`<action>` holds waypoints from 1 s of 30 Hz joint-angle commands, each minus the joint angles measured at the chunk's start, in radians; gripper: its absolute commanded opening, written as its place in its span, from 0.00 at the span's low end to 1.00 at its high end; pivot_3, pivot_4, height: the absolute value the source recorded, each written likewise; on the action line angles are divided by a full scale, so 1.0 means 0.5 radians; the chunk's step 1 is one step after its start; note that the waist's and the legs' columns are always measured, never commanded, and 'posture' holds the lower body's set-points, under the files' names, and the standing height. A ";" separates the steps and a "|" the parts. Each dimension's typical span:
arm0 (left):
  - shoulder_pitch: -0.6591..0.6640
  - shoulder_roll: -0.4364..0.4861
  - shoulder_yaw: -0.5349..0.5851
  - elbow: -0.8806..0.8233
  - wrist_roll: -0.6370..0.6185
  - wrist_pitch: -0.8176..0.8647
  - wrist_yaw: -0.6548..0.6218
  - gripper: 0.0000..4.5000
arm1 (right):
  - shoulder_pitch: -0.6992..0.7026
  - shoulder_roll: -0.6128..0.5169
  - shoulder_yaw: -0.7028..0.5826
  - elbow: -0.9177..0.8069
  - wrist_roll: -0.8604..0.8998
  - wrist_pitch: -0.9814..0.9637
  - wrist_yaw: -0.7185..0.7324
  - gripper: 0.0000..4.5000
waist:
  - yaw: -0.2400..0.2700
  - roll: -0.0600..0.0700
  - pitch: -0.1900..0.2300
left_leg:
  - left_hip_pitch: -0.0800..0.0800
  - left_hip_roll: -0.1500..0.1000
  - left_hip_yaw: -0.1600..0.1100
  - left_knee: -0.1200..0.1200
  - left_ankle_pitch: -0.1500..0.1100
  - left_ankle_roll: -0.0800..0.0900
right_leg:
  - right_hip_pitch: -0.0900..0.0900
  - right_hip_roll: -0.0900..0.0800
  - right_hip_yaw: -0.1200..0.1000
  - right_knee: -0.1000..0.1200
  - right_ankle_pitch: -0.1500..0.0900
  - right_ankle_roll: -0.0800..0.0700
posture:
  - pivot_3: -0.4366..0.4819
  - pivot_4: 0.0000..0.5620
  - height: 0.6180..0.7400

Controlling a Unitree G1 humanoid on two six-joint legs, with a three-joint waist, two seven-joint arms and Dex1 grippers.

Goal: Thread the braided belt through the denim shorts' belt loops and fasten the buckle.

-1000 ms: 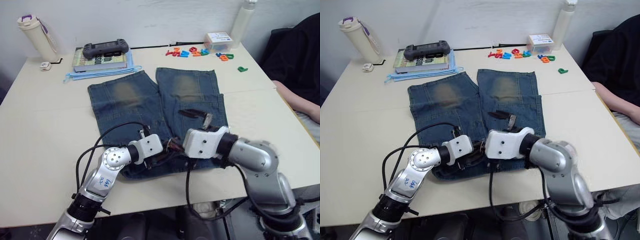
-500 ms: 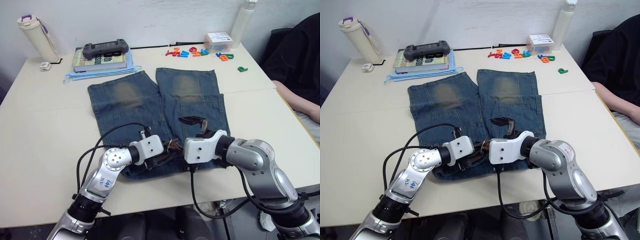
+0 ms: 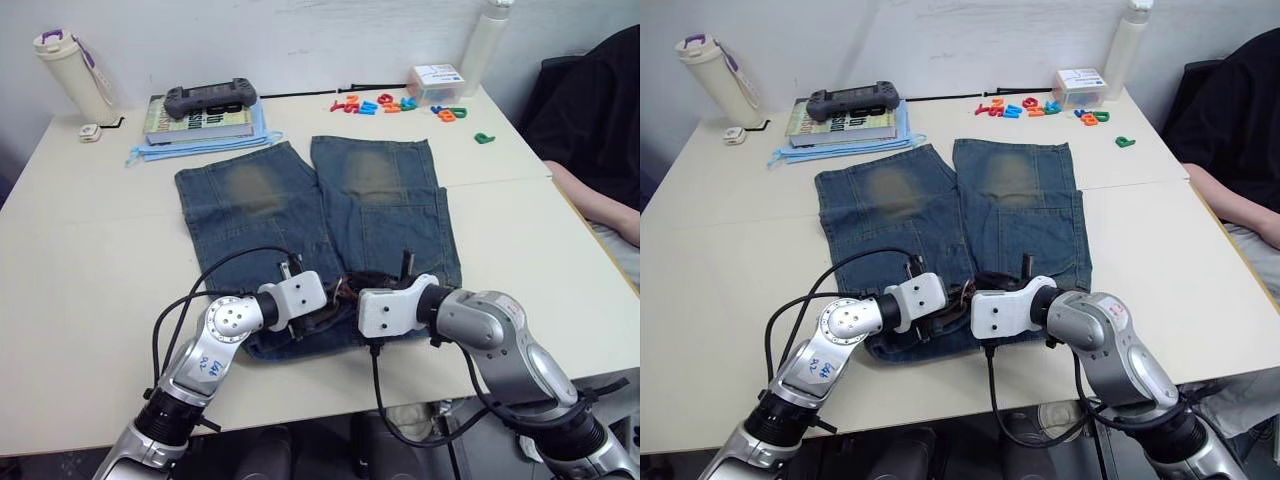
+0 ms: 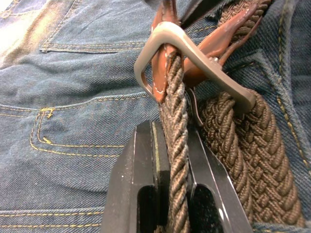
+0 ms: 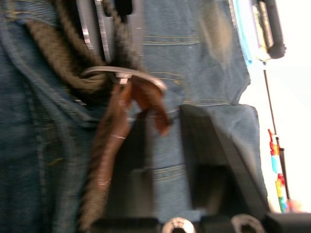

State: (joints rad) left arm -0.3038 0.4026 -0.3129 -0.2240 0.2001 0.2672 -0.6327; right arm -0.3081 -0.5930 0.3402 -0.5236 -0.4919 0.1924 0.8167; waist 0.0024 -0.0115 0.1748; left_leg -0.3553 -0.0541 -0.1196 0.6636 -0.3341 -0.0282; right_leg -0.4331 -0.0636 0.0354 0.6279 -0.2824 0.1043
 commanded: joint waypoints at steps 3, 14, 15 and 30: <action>0.006 -0.009 -0.039 -0.053 -0.010 -0.078 -0.007 0.00 | -0.030 0.040 -0.026 -0.038 -0.001 -0.006 -0.047 0.01 | 0.000 0.000 0.000 | 0.000 0.000 0.000 0.000 0.000 0.000 | 0.000 0.000 0.000 0.000 0.000 0.000 | 0.48 0.27 0.79; -0.019 -0.010 -0.023 -0.011 -0.012 -0.148 0.021 0.22 | -0.007 0.029 -0.052 -0.058 0.003 0.008 -0.043 0.00 | 0.000 0.000 0.000 | 0.000 0.000 0.000 0.000 0.000 0.000 | 0.000 0.000 0.000 0.000 0.000 0.000 | 0.48 0.27 0.79; -0.022 -0.012 -0.019 -0.007 -0.019 -0.153 0.020 0.25 | -0.004 0.029 -0.053 -0.060 0.004 0.011 -0.043 0.00 | 0.000 0.000 0.000 | 0.000 0.000 0.000 0.000 0.000 0.000 | 0.000 0.000 0.000 0.000 0.000 0.000 | 0.48 0.27 0.79; 0.432 0.264 0.587 -0.459 -0.748 -0.088 -0.339 0.68 | -0.007 -0.031 -0.182 -0.138 0.035 0.064 -0.017 0.00 | -0.010 0.001 0.001 | 0.001 0.006 0.002 0.000 -0.001 -0.002 | -0.001 -0.002 0.002 0.000 0.000 -0.001 | 0.48 0.27 0.79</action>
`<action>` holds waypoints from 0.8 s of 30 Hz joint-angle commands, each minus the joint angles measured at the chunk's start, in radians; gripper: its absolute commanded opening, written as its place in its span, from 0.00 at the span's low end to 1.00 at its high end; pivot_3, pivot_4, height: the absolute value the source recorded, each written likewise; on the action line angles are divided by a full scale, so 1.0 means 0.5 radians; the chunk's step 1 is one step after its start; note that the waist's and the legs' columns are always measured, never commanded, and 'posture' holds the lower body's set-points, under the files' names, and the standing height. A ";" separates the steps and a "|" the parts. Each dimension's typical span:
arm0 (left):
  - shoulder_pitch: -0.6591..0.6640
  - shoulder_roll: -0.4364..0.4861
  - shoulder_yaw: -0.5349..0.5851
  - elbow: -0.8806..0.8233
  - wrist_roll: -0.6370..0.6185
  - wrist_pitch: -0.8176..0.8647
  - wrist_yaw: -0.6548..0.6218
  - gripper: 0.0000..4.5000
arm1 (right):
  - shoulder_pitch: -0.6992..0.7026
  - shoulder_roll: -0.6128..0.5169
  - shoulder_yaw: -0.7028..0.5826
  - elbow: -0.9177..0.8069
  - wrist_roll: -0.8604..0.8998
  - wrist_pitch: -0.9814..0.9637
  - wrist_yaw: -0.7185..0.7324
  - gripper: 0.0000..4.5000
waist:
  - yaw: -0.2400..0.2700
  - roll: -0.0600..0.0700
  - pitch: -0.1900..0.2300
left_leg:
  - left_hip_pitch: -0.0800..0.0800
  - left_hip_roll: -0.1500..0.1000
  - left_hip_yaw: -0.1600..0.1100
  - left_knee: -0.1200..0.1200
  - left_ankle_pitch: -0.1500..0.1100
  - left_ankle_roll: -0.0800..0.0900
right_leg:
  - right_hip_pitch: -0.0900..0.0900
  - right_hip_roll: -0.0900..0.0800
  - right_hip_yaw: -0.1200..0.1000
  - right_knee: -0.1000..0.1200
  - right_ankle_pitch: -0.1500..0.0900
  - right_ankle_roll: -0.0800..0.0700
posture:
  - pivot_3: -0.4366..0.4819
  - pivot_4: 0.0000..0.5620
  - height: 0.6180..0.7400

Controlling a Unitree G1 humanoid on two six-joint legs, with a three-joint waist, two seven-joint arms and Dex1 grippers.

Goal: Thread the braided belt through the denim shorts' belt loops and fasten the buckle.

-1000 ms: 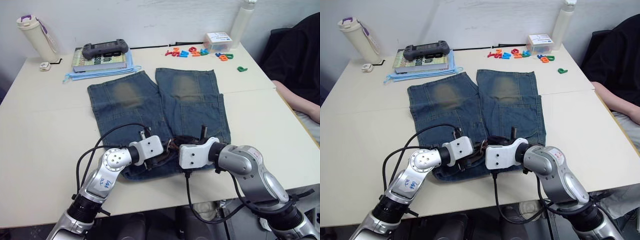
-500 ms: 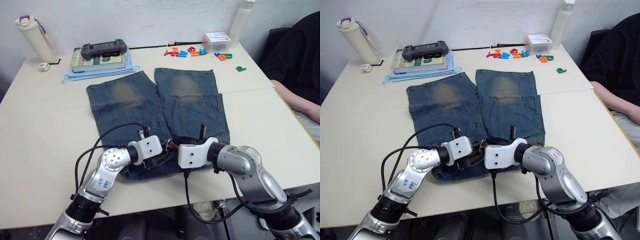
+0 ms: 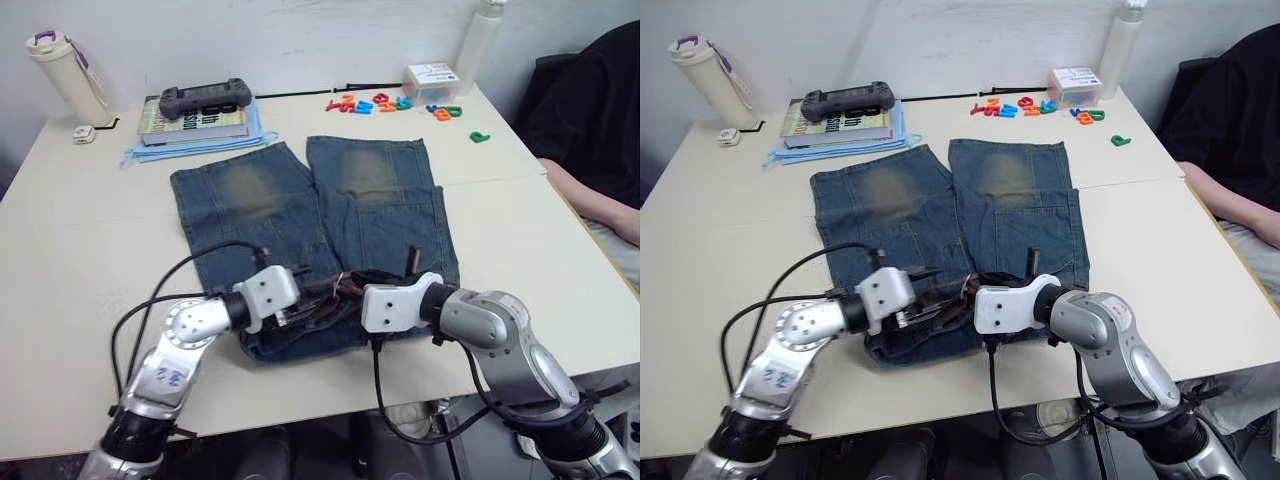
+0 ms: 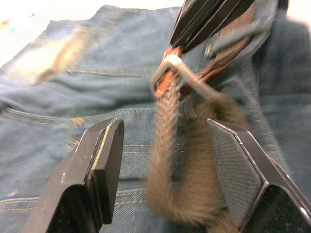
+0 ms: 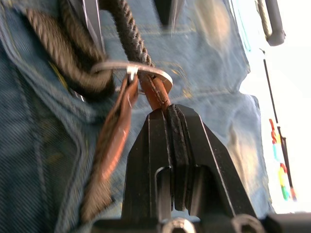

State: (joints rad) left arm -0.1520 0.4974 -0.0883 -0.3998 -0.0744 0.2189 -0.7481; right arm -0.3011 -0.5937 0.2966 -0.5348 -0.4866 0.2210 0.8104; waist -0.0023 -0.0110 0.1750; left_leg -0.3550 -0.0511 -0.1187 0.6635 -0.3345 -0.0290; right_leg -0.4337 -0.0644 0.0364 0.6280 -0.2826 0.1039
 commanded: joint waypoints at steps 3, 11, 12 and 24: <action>0.237 0.107 0.193 -0.112 -0.324 0.162 -0.121 0.68 | -0.014 -0.043 -0.118 -0.143 0.042 0.011 0.006 0.00 | 0.007 0.001 0.001 | 0.000 0.001 0.000 0.000 0.000 0.000 | 0.001 0.001 0.000 -0.001 0.000 -0.001 | 0.48 0.27 0.79; 0.363 0.179 0.111 -0.003 -0.351 0.525 -0.050 0.68 | 0.021 -0.085 -0.173 -0.227 0.067 0.041 0.010 0.00 | 0.004 0.001 0.001 | 0.001 -0.001 -0.002 0.001 -0.002 0.003 | 0.006 0.000 -0.002 -0.003 0.000 0.000 | 0.48 0.27 0.79; 0.352 0.179 0.105 0.015 -0.331 0.547 -0.019 0.68 | 0.026 -0.087 -0.182 -0.241 0.072 0.050 0.009 0.00 | 0.004 0.001 0.001 | 0.002 -0.001 -0.002 0.000 -0.002 0.003 | 0.006 0.000 -0.002 -0.003 0.000 0.000 | 0.48 0.27 0.79; 0.352 0.295 0.009 0.139 -0.219 0.348 -0.032 0.68 | 0.518 -0.311 -0.666 -0.297 0.178 0.005 -0.045 0.00 | 0.012 0.002 0.000 | 0.005 -0.001 -0.002 0.000 -0.005 0.008 | 0.010 -0.001 -0.002 -0.004 0.000 -0.001 | 0.48 0.27 0.79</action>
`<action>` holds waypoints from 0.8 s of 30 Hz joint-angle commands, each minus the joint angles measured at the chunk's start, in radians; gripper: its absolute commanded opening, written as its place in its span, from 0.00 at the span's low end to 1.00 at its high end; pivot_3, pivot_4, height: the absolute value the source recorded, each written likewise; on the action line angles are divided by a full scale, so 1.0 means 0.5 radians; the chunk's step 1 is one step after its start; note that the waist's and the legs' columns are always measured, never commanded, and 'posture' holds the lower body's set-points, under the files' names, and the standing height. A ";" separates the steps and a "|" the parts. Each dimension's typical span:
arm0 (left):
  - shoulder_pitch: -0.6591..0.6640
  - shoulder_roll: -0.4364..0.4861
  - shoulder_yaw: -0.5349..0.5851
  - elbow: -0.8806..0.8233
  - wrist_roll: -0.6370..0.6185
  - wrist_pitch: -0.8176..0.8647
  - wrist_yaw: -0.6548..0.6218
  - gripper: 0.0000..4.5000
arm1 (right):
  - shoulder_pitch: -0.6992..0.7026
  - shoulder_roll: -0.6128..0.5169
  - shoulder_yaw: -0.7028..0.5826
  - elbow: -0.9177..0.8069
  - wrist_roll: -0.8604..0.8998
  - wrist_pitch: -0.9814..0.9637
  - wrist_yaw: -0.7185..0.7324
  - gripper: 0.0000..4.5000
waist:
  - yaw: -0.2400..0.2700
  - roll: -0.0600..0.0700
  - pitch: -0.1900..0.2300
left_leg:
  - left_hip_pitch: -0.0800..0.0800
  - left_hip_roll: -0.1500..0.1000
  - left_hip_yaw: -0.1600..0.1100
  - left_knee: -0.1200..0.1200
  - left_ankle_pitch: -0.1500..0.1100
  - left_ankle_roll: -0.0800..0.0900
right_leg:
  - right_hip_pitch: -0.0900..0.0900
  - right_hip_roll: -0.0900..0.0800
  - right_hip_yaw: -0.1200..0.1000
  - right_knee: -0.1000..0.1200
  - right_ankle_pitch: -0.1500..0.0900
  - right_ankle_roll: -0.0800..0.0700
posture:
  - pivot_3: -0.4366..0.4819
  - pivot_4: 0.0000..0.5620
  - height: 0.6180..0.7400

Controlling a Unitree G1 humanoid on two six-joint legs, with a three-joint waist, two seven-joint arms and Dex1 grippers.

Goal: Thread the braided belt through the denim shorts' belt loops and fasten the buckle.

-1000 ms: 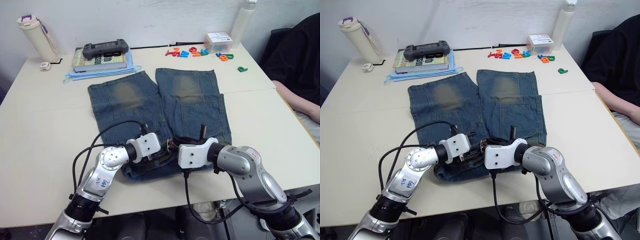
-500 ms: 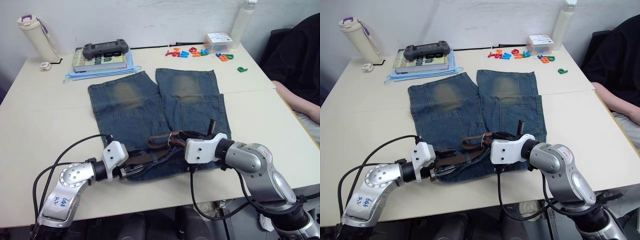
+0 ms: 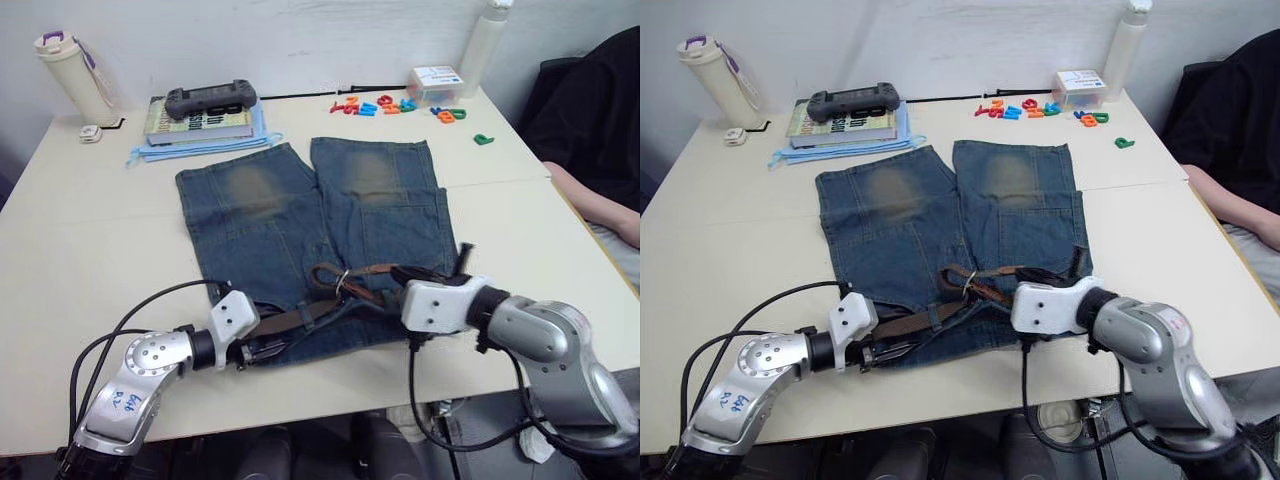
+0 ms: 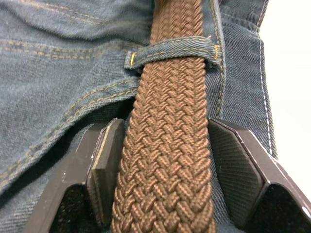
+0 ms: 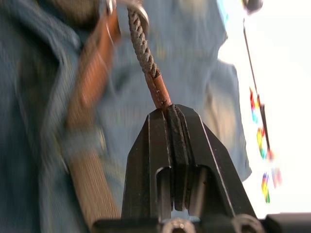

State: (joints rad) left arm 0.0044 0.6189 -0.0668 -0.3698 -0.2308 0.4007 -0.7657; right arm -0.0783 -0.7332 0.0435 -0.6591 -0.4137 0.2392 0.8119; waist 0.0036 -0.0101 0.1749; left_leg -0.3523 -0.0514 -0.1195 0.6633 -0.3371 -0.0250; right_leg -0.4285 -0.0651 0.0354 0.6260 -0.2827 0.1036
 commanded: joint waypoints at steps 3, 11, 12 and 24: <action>0.059 0.073 -0.037 0.112 0.106 -0.084 0.005 0.68 | 0.211 -0.085 -0.282 -0.004 0.029 -0.072 -0.072 0.00 | -0.002 0.004 -0.002 | 0.001 0.001 0.000 0.000 -0.001 0.001 | 0.001 0.001 0.000 0.000 0.000 0.000 | 0.48 0.27 0.79; 0.086 0.096 -0.049 0.143 0.111 -0.165 0.022 0.68 | 0.380 -0.171 -0.466 0.072 0.047 -0.126 -0.090 0.00 | -0.004 0.005 -0.003 | 0.002 0.002 0.001 0.000 -0.002 0.003 | 0.002 0.002 0.001 0.001 0.000 0.000 | 0.48 0.27 0.79; 0.086 0.098 -0.052 0.144 0.113 -0.169 0.022 0.68 | 0.392 -0.179 -0.474 0.075 0.051 -0.131 -0.092 0.00 | -0.003 0.005 -0.003 | 0.002 0.002 0.001 0.000 -0.002 0.003 | 0.002 0.002 0.001 0.001 0.000 0.000 | 0.48 0.27 0.79; 0.150 0.139 -0.004 0.171 0.099 -0.194 0.019 0.68 | 0.500 -0.260 -0.595 0.151 0.030 -0.175 -0.112 0.00 | -0.002 0.005 -0.003 | 0.002 0.001 0.001 0.000 -0.002 0.003 | 0.003 0.001 0.001 0.001 0.000 0.000 | 0.48 0.27 0.79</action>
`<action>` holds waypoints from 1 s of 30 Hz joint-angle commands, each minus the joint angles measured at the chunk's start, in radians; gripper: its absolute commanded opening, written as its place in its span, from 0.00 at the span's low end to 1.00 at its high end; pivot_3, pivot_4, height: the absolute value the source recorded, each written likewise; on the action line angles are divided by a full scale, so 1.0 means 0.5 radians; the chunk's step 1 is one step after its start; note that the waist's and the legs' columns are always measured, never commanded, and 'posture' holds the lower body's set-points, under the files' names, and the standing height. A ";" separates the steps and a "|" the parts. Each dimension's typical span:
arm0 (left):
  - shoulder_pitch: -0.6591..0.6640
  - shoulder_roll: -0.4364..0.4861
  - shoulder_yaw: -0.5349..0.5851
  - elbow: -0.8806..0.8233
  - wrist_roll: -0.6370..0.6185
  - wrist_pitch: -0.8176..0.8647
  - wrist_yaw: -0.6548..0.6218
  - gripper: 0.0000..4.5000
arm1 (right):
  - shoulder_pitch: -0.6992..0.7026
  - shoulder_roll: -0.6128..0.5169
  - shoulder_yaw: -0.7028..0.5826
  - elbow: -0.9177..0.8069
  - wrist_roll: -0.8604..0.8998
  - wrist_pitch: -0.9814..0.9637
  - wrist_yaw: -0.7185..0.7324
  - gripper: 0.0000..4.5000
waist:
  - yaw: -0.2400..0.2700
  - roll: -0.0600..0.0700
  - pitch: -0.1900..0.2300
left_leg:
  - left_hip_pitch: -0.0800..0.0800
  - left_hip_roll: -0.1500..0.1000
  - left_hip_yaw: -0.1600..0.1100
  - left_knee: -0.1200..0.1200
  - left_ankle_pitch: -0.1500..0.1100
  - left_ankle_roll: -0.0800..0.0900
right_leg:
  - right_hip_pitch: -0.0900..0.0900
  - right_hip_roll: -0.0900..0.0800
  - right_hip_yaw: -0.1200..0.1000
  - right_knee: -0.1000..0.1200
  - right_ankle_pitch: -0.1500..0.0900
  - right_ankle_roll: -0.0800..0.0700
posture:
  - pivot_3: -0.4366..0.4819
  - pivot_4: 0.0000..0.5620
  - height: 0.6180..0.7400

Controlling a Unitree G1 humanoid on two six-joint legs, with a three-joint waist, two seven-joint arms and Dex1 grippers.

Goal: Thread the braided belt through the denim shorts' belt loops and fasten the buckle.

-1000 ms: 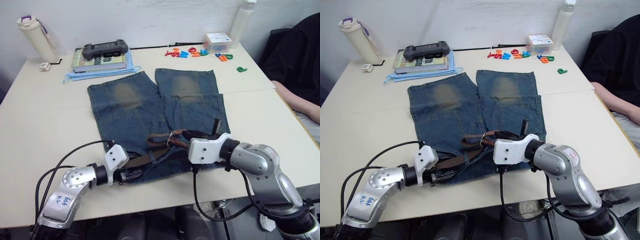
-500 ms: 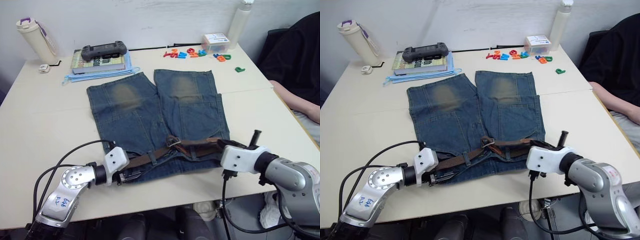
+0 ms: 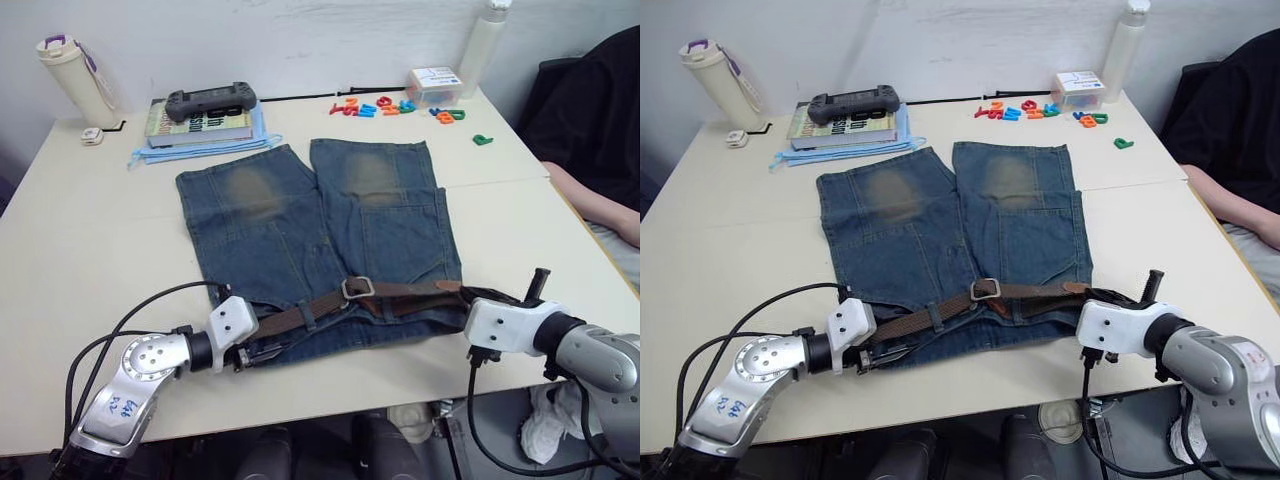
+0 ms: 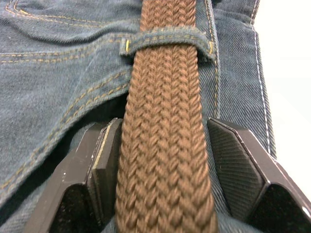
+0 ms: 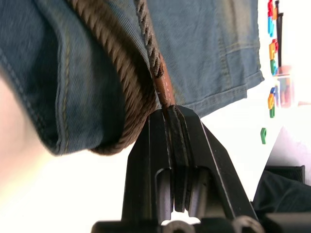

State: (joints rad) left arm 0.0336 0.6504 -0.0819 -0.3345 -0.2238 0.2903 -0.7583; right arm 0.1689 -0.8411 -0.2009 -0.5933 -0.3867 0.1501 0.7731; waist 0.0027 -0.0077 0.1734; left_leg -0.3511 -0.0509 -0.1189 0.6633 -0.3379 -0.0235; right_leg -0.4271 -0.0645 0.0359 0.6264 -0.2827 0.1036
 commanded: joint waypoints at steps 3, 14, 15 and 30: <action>0.132 0.103 0.057 0.112 0.080 0.004 -0.006 0.68 | 0.004 -0.058 -0.104 0.039 -0.054 0.007 -0.047 0.00 | 0.000 0.000 0.000 | 0.000 0.000 0.000 0.000 0.000 0.000 | 0.000 0.000 0.000 0.000 0.000 0.000 | 0.48 0.27 0.79; 0.215 0.179 0.126 0.140 0.069 -0.049 -0.033 0.68 | -0.061 -0.037 -0.023 0.044 -0.124 0.094 -0.081 0.00 | -0.008 0.004 -0.002 | 0.002 0.003 0.002 -0.001 0.000 0.000 | 0.000 0.003 0.001 0.001 0.000 -0.001 | 0.48 0.27 0.79; 0.222 0.187 0.130 0.142 0.065 -0.045 -0.039 0.68 | -0.063 -0.037 -0.016 0.044 -0.130 0.098 -0.084 0.00 | -0.008 0.004 -0.002 | 0.002 0.003 0.002 -0.001 0.000 0.000 | 0.000 0.003 0.001 0.001 -0.001 -0.001 | 0.48 0.27 0.79; 0.260 0.251 0.181 0.183 0.057 -0.082 -0.079 0.68 | -0.111 -0.013 0.086 0.005 -0.223 0.225 -0.112 0.00 | -0.009 0.005 -0.003 | 0.009 0.005 0.004 -0.003 -0.001 0.000 | 0.004 0.004 0.002 0.001 -0.001 -0.003 | 0.48 0.27 0.79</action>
State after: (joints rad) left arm 0.1248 0.7464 -0.0086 -0.3333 -0.2380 0.2177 -0.8015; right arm 0.1216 -0.8500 -0.1329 -0.5896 -0.4663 0.2304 0.7366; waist -0.0019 -0.0050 0.1718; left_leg -0.3463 -0.0481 -0.1166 0.6616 -0.3386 -0.0234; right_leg -0.4249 -0.0622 0.0369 0.6269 -0.2835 0.1022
